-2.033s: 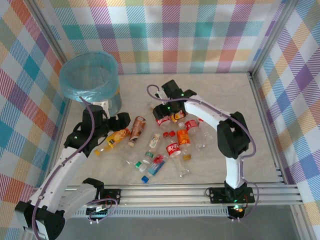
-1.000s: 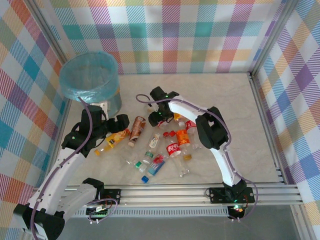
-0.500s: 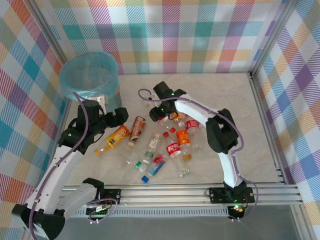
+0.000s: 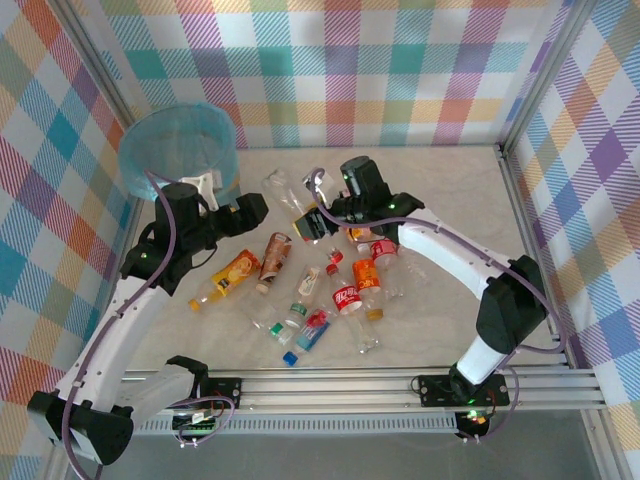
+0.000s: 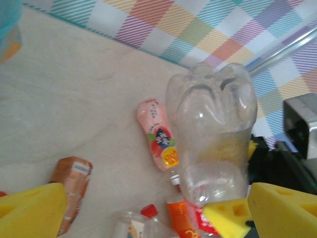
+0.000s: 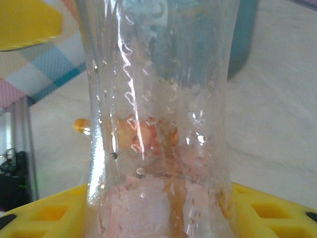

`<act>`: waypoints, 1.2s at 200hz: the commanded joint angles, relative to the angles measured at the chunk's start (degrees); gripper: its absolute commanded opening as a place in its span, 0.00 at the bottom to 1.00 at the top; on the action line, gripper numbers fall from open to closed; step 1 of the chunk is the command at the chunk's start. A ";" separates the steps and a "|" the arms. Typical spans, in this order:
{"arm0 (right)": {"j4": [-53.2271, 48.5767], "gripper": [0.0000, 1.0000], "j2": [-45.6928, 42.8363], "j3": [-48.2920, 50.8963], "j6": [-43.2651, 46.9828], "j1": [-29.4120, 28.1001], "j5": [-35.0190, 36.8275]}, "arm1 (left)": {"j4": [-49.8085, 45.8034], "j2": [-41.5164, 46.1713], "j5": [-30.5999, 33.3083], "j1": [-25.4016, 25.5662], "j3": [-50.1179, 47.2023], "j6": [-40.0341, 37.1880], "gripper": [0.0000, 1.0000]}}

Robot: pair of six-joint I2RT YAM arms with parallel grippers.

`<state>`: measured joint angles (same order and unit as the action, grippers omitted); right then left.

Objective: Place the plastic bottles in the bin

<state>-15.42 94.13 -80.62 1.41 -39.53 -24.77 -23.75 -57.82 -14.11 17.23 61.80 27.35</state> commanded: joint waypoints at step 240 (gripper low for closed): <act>13.68 0.60 -0.22 4.42 -4.47 -1.81 -23.94 | 6.17 -3.96 -7.45 2.98 2.42 3.42 0.53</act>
<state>-2.61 94.41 -75.75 -5.17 -40.18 -46.33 -17.67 -61.52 -24.38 20.12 62.04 30.68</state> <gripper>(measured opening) 0.583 0.570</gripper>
